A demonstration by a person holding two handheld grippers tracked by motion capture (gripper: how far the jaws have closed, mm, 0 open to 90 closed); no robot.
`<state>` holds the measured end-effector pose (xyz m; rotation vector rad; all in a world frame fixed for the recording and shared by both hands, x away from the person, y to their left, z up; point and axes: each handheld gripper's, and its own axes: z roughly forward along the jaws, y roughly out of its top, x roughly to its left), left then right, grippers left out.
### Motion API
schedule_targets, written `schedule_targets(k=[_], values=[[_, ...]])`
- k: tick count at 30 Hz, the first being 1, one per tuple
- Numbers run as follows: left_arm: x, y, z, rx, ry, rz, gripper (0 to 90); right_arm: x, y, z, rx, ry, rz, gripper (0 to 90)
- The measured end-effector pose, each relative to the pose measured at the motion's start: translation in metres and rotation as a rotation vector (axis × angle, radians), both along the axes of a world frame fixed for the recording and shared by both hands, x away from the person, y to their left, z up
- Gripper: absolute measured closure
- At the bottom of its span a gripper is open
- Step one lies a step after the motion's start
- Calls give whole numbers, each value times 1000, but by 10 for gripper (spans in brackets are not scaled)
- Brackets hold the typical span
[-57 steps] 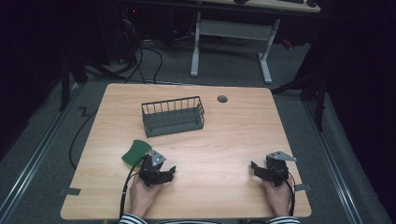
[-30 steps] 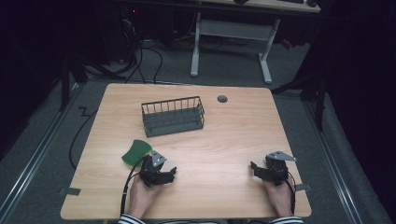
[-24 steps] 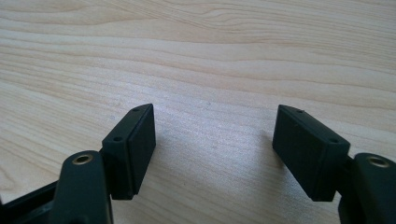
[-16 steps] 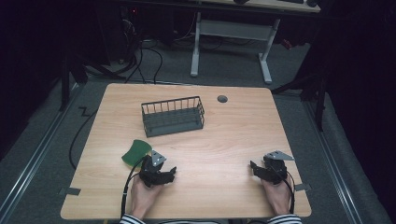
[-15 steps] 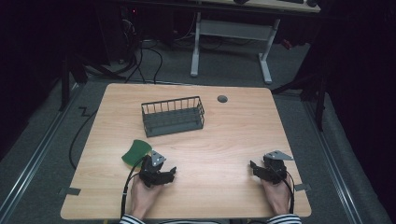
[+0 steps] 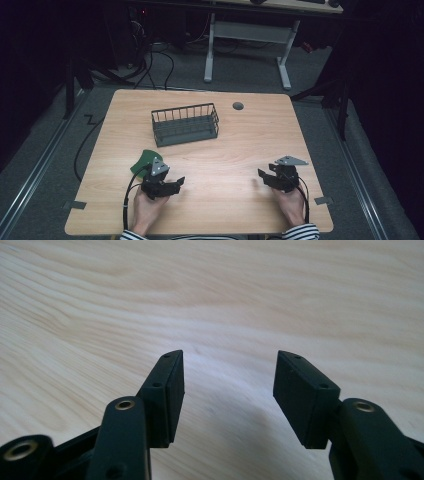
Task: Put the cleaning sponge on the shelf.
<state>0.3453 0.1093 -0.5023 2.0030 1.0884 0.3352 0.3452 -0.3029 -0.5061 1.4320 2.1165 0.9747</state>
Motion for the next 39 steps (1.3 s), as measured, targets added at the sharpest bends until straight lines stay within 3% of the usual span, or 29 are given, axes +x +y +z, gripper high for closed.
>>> schedule_targets(k=[3,4,8,18,21,22,26,29,32,37,39], values=[[0,3,9,0,-2,-12,302,3,6,5,23,-1,31,500],[1,5,17,3,-3,-20,301,8,12,11,32,-11,73,521],[7,9,30,11,-8,-6,305,18,20,20,58,-21,115,534],[25,32,56,4,-22,52,296,42,29,45,99,-40,147,542],[32,41,65,-3,-11,74,277,52,35,52,99,-43,166,552],[36,47,72,6,-10,85,275,58,40,57,78,-48,180,563],[42,55,81,18,-10,96,284,65,47,63,78,-51,202,582],[52,62,89,27,-14,122,300,80,56,68,69,-49,222,597],[60,65,93,16,-8,140,316,88,64,72,44,-60,221,602],[71,64,97,17,-13,157,336,103,73,78,59,-46,227,623],[80,62,100,11,-40,175,368,114,80,82,67,-33,228,632]])
